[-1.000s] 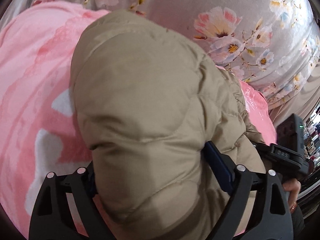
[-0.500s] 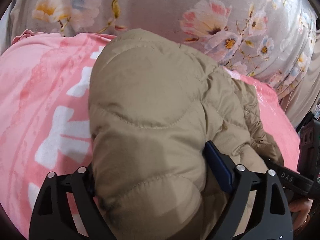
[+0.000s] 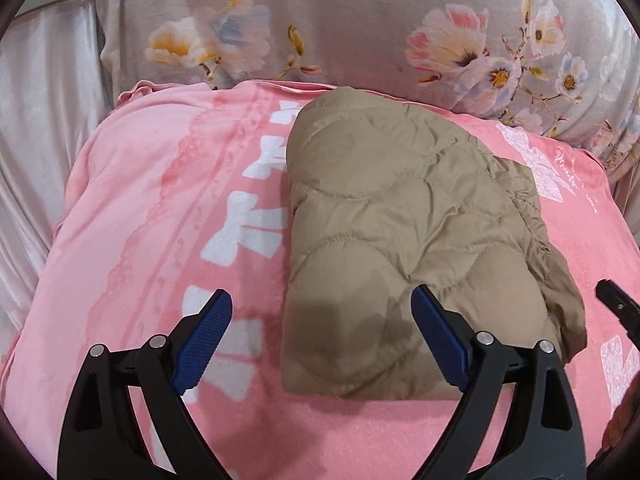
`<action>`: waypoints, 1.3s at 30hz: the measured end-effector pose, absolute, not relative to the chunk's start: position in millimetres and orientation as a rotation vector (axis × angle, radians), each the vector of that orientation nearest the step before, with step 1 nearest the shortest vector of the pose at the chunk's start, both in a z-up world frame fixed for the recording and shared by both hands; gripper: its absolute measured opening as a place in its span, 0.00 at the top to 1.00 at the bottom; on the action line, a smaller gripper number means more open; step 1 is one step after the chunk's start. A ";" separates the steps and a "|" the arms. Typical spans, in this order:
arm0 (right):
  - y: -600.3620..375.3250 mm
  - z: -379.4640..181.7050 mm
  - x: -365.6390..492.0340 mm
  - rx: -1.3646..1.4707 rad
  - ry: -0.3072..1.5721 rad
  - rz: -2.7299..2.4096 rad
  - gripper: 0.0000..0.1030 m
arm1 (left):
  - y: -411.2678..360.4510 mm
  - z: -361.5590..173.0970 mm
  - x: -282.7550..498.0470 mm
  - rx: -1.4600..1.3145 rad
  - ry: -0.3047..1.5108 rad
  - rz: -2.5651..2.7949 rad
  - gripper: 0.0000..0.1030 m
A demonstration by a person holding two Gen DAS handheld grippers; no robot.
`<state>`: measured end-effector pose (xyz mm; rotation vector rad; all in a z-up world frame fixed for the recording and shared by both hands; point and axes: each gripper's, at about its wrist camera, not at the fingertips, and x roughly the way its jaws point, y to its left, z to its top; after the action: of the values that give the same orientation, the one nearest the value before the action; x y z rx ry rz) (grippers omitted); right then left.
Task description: Fold large clothes
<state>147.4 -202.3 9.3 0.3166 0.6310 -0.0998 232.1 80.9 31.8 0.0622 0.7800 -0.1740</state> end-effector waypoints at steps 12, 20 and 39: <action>-146.1 -30.3 185.5 0.149 0.787 -0.042 1.00 | 65.9 -2.7 234.9 0.019 0.886 -0.103 0.13; -144.5 -51.6 194.0 0.169 0.826 -0.047 1.00 | 62.9 -16.2 232.8 0.029 0.888 -0.098 0.13; -149.9 -52.6 173.9 0.210 0.740 -0.035 0.91 | 65.0 -31.2 217.8 -0.003 0.838 -0.082 0.11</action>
<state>173.9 -149.9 -52.6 0.2095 0.7401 -0.0349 217.8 65.0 -31.2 -0.0027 0.8375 -0.0825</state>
